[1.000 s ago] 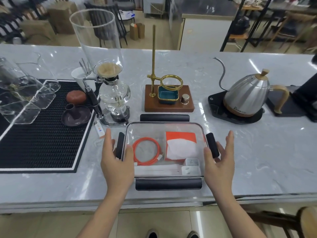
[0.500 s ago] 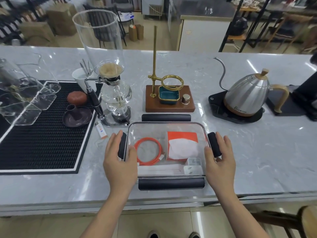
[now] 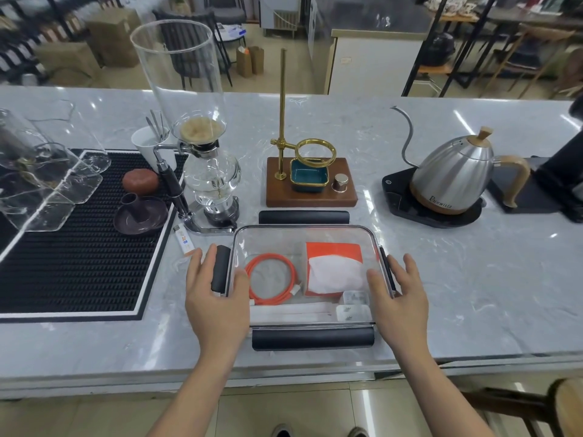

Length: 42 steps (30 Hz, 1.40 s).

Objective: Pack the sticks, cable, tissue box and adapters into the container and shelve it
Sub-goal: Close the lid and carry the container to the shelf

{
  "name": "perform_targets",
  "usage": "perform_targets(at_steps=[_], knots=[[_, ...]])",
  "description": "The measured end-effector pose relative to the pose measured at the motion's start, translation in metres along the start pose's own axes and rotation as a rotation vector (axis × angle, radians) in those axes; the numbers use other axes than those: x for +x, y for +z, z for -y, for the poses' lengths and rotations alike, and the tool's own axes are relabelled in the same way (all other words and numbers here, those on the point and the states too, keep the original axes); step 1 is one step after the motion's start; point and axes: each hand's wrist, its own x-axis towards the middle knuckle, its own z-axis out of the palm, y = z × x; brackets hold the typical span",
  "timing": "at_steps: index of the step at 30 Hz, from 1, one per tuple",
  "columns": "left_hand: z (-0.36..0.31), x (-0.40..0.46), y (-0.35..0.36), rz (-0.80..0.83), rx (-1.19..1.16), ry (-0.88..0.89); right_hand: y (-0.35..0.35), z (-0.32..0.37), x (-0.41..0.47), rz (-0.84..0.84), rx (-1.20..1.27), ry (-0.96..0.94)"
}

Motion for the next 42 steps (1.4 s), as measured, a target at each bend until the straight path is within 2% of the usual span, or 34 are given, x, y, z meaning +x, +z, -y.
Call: perform_targets(at_steps=[8,21,32,42], knots=[[-0.0011,-0.0010,-0.0004,0.041,-0.008,-0.110,0.0003,-0.0011,0.0008,0.001,0.030,-0.008],[0.0014,0.0008,-0.0007,0.011,-0.039,-0.110,0.0017,-0.0048,0.0022,-0.058,0.069,0.030],[0.0043,0.0049,-0.0007,0.047,-0.072,-0.145,-0.0007,-0.0031,0.0038,-0.062,0.045,0.020],[0.0025,0.0028,-0.0020,0.042,-0.030,-0.098,0.0017,-0.0060,0.0047,-0.072,0.026,0.018]])
